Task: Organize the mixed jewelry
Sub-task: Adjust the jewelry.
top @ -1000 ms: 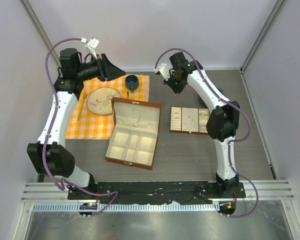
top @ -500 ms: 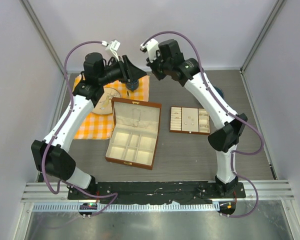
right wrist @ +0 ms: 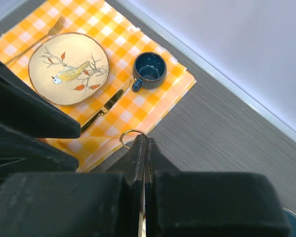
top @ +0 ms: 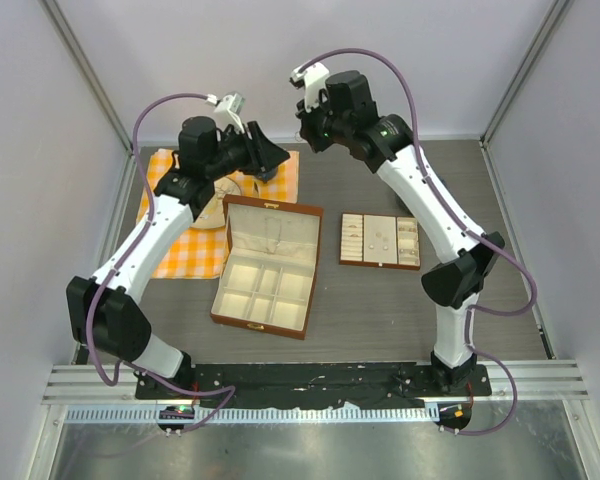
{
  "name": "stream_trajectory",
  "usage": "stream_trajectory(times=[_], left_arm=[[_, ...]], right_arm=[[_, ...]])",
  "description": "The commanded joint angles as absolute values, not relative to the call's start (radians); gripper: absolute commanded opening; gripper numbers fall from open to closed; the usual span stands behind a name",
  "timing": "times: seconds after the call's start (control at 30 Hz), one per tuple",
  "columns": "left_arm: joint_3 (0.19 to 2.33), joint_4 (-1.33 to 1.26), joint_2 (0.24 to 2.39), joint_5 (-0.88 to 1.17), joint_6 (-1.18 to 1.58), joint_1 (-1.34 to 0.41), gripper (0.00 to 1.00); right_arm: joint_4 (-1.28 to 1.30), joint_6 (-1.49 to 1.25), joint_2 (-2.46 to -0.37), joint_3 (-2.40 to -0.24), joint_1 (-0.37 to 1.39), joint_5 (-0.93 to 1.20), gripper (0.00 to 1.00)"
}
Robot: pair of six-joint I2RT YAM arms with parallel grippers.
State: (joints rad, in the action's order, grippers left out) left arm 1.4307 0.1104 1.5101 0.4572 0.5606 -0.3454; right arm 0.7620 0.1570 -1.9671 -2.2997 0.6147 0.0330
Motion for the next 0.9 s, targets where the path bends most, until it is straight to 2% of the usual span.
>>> stream_trajectory(times=[0.0,0.53,0.87], left_arm=[[1.420,0.072,1.474,0.426,0.523,-0.344,0.42],[1.454,-0.034,1.502,0.554,0.632,-0.345,0.42],[1.483,-0.044,1.534,0.549,0.644,-0.345,0.42]], right_arm=[[0.696,0.109,-1.879,-2.304,0.620,0.055,0.01],[0.681,0.091,-1.841,-2.235,0.627,0.057,0.01],[0.683,0.090,-1.851,-2.233,0.653,0.052,0.01]])
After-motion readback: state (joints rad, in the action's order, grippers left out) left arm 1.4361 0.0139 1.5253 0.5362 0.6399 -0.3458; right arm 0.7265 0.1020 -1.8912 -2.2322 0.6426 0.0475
